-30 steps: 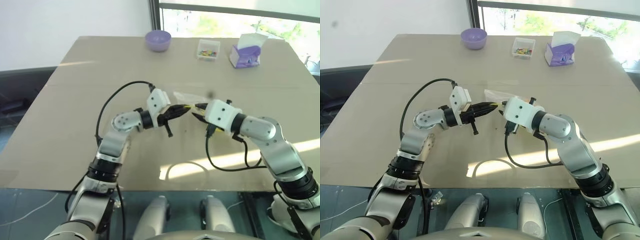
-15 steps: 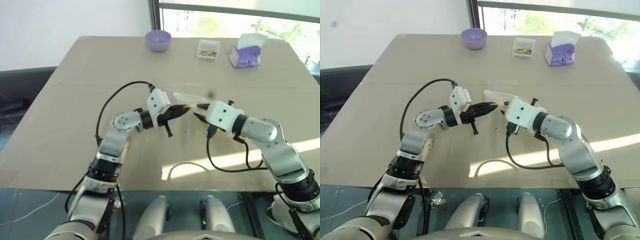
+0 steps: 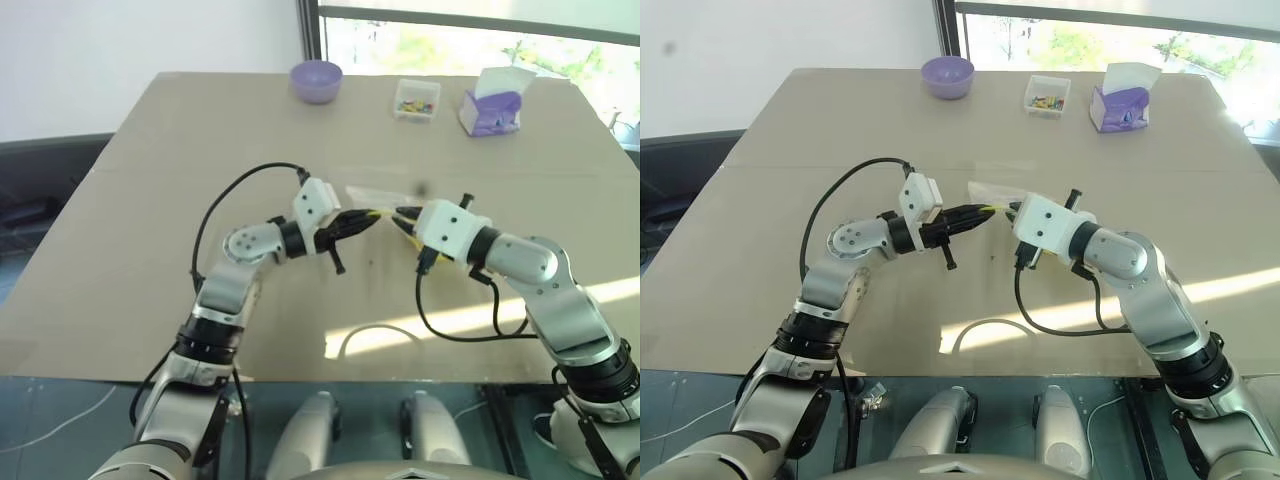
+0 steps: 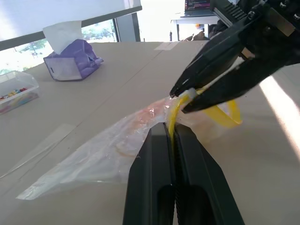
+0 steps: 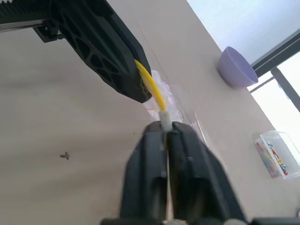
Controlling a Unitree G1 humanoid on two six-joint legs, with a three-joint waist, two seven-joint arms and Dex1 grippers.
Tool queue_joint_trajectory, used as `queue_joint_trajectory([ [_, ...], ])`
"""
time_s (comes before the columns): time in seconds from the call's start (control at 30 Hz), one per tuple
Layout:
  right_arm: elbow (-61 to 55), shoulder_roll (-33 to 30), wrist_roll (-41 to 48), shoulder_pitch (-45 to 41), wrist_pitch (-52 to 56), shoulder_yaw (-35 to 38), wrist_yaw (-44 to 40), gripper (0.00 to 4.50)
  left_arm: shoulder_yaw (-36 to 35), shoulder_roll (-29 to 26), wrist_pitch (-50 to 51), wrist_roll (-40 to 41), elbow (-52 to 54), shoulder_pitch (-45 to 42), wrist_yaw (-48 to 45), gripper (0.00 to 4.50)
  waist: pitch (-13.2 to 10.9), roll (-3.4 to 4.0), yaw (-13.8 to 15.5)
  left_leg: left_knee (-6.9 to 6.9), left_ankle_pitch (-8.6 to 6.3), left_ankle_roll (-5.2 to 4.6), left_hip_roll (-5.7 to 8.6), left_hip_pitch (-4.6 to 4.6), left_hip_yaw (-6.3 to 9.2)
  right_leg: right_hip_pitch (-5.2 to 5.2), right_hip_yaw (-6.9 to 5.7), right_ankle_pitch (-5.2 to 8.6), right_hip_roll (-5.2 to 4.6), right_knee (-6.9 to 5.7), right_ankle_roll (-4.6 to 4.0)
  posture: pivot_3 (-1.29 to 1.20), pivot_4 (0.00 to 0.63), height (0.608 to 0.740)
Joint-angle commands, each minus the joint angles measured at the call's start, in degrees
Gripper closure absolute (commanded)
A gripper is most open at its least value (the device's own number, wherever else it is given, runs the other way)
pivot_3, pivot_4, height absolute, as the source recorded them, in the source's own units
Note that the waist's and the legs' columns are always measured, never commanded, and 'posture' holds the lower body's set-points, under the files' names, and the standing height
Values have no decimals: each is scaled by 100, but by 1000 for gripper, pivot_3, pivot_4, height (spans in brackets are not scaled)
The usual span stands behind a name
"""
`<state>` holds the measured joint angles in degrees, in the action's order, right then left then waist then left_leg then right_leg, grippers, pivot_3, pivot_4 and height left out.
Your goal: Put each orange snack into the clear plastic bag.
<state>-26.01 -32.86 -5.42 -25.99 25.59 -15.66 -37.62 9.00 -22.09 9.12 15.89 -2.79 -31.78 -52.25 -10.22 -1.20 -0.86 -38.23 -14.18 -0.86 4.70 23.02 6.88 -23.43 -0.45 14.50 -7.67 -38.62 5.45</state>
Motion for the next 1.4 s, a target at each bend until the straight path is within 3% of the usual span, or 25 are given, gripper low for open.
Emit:
queue_joint_trajectory([
  [0.03,-109,10,-13,-31,-130,162,39,4469,-129,1,-109,31,136,-71,16,4500,0,0,0,0,0,0,0,0,0,0,0,0,0,0,0,0,150,740],
  [0.67,-143,24,93,-24,-148,90,-148,4469,-127,6,-113,9,125,-77,40,4500,0,0,1,1,0,0,0,0,0,0,0,0,0,1,0,0,150,740],
  [0.8,-127,104,17,-31,-195,49,-78,3073,-127,12,-105,16,133,-75,38,4500,0,0,2,2,0,0,0,0,0,0,0,0,0,1,0,0,150,740],
  [1.27,-168,171,97,-209,-20,139,-164,3073,-107,35,-116,-1,137,-43,45,4500,0,0,2,2,0,0,0,0,0,-1,0,0,0,2,0,0,150,740],
  [1.37,-204,157,96,-223,42,148,-166,4346,-115,32,-116,3,136,-40,42,4500,0,0,2,2,0,0,0,0,0,-1,0,0,0,2,0,0,150,740],
  [1.4,-215,150,96,-224,66,149,-167,4440,-119,31,-115,6,134,-40,40,4500,0,0,2,2,0,0,0,0,0,-1,0,0,0,2,0,0,150,740],
])
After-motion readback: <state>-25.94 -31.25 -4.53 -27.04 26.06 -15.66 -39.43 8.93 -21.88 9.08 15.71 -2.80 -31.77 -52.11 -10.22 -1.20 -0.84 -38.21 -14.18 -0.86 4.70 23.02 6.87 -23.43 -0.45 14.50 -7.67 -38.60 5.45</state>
